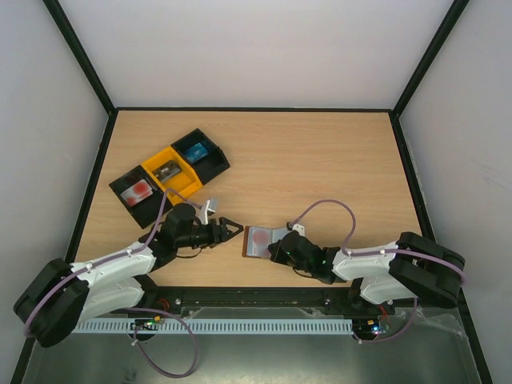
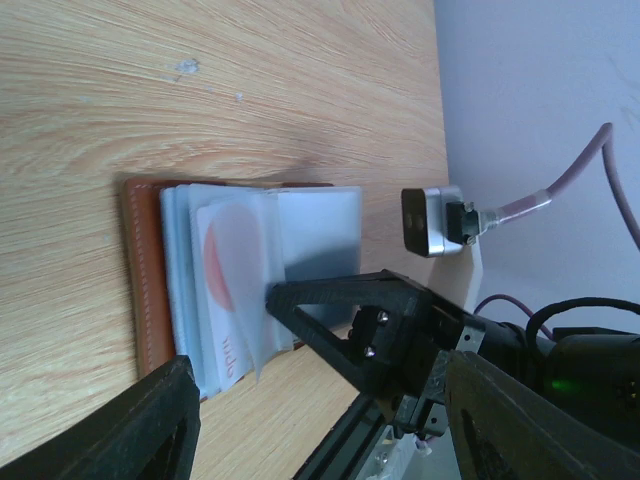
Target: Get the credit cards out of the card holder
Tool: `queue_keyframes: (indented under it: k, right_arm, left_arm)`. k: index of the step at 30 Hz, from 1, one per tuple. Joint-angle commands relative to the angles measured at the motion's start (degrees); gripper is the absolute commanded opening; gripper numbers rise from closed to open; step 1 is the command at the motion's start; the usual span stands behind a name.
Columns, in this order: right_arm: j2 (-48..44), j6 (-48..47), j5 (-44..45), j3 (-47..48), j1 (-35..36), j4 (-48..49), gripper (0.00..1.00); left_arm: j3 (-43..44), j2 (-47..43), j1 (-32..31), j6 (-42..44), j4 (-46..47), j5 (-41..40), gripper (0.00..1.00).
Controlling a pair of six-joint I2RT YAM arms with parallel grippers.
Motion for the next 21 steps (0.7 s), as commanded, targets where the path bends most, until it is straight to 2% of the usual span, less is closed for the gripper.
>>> queue_keyframes:
  k: [1,11,21]
  right_arm:
    - [0.55,0.97,-1.62,-2.08,0.34,2.31,0.02]
    - [1.40,0.94,-4.54,-3.71,0.35,9.45,0.02]
    - [0.94,1.52,-4.55,-4.29,0.35,10.09,0.02]
  left_arm:
    - [-0.05,3.01,-0.64,-2.82,7.95,2.01,0.69]
    - [-1.18,12.43,-2.66,-6.57,20.90,2.64,0.70]
    - [-1.52,23.35,-4.25,-7.77,29.77,3.01,0.70]
